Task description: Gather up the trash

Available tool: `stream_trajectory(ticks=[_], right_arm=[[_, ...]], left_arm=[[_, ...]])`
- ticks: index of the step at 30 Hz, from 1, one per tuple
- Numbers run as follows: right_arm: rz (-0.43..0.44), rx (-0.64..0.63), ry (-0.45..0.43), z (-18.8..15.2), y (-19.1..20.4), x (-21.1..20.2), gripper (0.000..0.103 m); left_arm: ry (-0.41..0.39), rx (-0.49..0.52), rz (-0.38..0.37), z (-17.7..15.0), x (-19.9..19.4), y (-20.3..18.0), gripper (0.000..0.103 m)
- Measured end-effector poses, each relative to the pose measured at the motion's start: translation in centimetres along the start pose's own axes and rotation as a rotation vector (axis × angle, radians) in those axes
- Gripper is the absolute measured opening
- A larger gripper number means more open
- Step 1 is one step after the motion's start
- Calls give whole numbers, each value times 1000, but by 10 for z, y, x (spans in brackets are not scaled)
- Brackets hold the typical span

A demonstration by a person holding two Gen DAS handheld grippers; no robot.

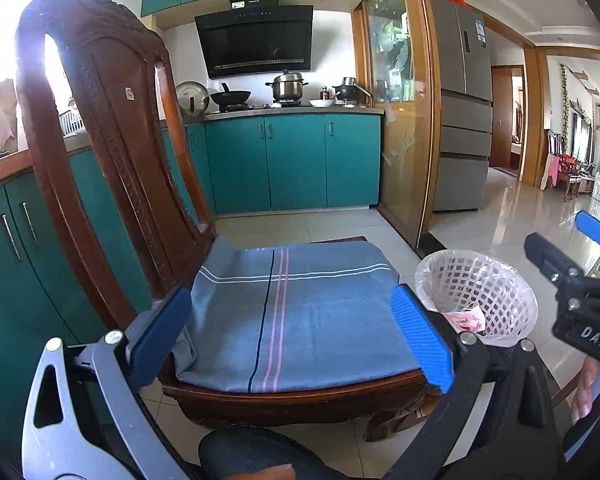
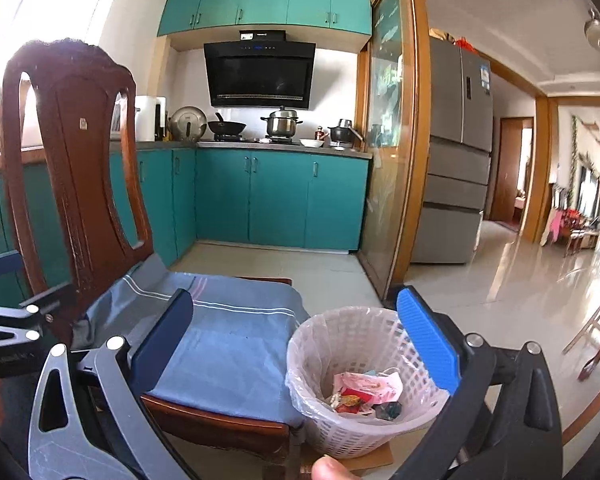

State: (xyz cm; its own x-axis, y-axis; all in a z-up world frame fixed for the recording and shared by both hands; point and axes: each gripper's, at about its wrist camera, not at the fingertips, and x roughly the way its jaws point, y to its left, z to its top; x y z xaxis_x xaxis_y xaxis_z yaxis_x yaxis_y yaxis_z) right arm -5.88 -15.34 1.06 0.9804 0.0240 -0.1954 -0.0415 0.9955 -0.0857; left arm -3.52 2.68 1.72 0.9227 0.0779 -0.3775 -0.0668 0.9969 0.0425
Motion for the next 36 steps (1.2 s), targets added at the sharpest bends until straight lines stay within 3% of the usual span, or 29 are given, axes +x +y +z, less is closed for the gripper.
stream_trajectory(ticks=[36], right_arm=[[-12, 52, 79, -14, -1, 15, 100]], left_arm=[[27, -2, -23, -7, 6, 2, 100]])
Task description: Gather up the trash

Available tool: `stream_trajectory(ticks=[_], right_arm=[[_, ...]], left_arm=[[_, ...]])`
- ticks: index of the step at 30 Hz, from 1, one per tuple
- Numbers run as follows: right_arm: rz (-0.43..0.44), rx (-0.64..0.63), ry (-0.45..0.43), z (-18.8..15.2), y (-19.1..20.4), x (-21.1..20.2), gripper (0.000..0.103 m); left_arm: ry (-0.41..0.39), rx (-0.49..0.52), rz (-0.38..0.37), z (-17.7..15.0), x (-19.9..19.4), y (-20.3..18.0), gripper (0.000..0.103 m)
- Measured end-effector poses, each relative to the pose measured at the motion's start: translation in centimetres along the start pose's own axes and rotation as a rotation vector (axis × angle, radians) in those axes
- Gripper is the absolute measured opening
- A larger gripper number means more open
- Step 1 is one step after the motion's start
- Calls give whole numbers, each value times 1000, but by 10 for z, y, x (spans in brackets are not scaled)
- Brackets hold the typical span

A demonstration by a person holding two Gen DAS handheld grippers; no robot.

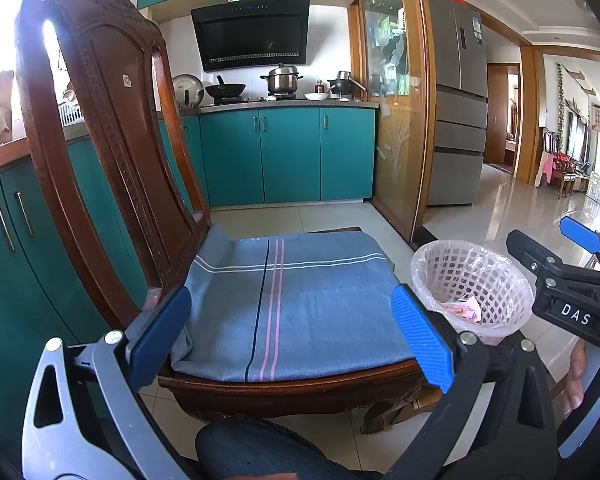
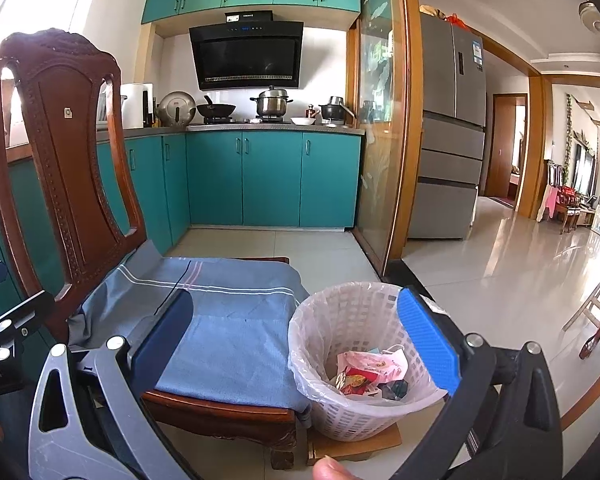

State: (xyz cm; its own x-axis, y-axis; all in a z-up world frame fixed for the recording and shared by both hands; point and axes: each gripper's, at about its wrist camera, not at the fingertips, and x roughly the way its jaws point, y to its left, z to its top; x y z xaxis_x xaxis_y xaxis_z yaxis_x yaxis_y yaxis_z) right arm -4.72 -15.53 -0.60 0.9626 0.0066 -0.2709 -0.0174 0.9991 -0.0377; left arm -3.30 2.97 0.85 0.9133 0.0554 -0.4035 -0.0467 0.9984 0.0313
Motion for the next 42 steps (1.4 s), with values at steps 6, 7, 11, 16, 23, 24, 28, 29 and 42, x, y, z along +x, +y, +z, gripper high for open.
stream_trajectory(ticks=[6, 7, 11, 16, 23, 24, 28, 29, 42], right_arm=[[6, 6, 7, -1, -1, 4, 100], [6, 8, 7, -1, -1, 4, 100], [-2, 7, 6, 0, -2, 4, 100], [-7, 15, 10, -3, -5, 6, 100], [-8, 18, 16, -4, -7, 7, 100], [-7, 19, 14, -4, -7, 7, 100], [-10, 22, 13, -5, -9, 9, 100], [-10, 23, 14, -6, -9, 9, 100], [-7, 28, 48, -7, -11, 19, 100]], left_arm=[[9, -2, 7, 0, 3, 0, 100], [9, 0, 8, 0, 4, 0, 100], [11, 5, 4, 0, 4, -4, 100], [19, 8, 4, -2, 6, -5, 100], [22, 13, 0, -2, 6, -8, 100], [22, 13, 0, -2, 6, -9, 100], [25, 17, -2, -3, 6, -10, 100], [25, 17, -2, -3, 6, -10, 100], [42, -22, -9, -4, 12, -5, 100]])
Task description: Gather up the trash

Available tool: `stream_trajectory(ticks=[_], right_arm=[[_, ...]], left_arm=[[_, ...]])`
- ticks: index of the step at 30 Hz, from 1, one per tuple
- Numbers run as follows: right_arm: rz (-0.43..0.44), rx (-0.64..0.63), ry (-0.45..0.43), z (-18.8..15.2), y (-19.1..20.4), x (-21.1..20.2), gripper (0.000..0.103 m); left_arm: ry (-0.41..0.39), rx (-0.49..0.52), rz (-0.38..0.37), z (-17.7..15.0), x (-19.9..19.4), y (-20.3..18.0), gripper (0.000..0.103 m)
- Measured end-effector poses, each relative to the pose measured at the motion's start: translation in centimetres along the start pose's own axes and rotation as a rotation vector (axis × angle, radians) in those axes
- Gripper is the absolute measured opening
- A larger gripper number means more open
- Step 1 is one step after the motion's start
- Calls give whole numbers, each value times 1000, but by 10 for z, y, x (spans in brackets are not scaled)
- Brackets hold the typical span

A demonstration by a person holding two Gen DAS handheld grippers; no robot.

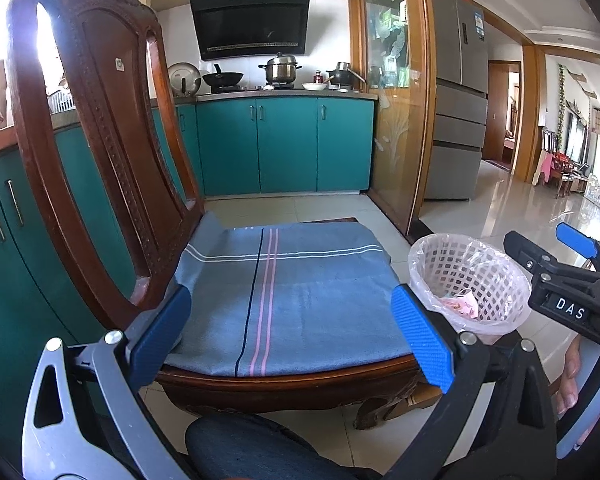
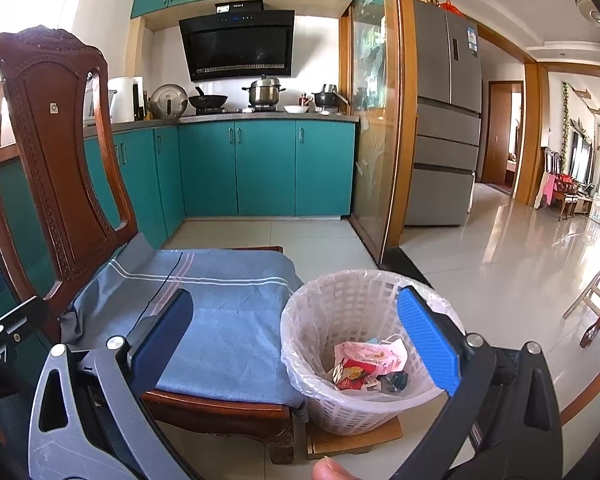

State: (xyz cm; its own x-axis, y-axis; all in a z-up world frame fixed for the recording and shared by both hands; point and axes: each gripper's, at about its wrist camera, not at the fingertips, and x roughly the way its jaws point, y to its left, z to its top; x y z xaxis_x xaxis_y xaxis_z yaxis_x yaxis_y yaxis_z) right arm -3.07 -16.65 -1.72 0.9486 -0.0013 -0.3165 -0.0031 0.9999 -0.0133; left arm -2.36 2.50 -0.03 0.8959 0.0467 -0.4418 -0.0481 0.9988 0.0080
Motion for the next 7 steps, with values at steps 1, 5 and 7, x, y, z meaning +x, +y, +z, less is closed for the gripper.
stream_trajectory(ticks=[1, 5, 7], right_arm=[[6, 3, 7, 0, 0, 2, 100], [43, 13, 25, 2, 3, 7, 100], [98, 9, 22, 8, 10, 6, 100]], left_arm=[[9, -4, 1, 0, 2, 1, 100], [60, -23, 46, -4, 18, 12, 100], [93, -29, 86, -9, 31, 21, 100]])
